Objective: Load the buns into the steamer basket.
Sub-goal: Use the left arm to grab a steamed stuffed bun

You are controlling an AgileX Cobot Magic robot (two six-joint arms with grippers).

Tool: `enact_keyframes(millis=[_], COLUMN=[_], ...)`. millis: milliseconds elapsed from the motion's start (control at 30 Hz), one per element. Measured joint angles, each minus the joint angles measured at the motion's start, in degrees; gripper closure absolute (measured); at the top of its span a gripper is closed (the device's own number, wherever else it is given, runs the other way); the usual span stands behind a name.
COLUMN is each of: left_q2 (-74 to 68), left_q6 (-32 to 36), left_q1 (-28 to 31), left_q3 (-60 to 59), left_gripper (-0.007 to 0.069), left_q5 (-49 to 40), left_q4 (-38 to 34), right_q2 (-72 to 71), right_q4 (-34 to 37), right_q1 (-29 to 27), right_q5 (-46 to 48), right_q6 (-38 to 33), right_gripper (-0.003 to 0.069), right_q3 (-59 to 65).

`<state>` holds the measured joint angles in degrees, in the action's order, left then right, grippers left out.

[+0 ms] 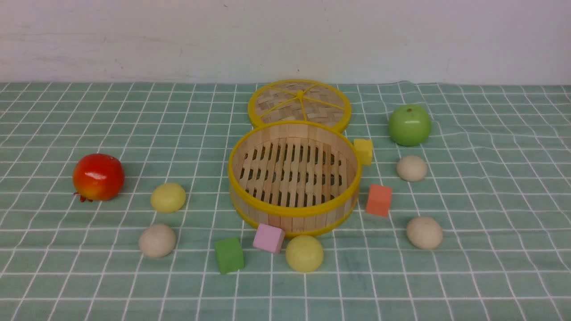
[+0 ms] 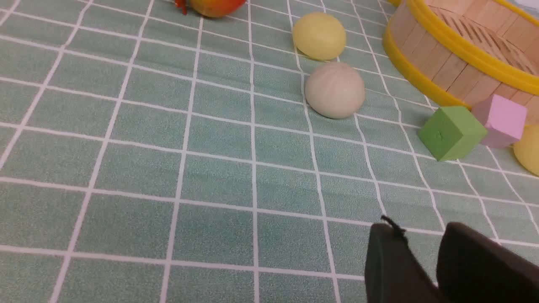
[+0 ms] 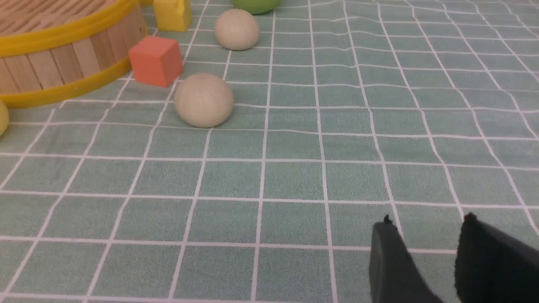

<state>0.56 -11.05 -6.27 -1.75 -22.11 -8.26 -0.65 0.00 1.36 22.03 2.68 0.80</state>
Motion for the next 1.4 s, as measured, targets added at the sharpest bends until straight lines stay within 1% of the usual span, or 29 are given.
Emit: enact_keyframes(millis=[1100, 1167, 1267, 1300, 1367, 1400], left_q2=[0.0, 0.0, 0.0, 0.0, 0.0, 0.0], left_q6=[-0.1, -1.4, -7.1, -7.5, -11.8, -12.3], left_q1=[0.0, 0.0, 0.0, 0.0, 0.0, 0.0], left_q3=[0.0, 0.0, 0.0, 0.0, 0.0, 0.0], left_gripper=[0.0424, 0.0421, 0.0421, 0.042, 0.0417, 0.0417], left_q5=[0.2, 2.8, 9.1, 9.5, 14.5, 16.0], left_q4=[-0.1, -2.7, -12.6, -13.3, -22.4, -24.7], right_q2=[0.0, 0.0, 0.0, 0.0, 0.0, 0.0], right_q4=[0.0, 0.0, 0.0, 0.0, 0.0, 0.0], right_q1=[0.0, 0.0, 0.0, 0.0, 0.0, 0.0], right_q5=[0.0, 0.0, 0.0, 0.0, 0.0, 0.0], right_q6=[0.0, 0.0, 0.0, 0.0, 0.0, 0.0], right_gripper=[0.042, 0.042, 0.042, 0.042, 0.042, 0.042], right_q3=[0.0, 0.0, 0.0, 0.0, 0.0, 0.0])
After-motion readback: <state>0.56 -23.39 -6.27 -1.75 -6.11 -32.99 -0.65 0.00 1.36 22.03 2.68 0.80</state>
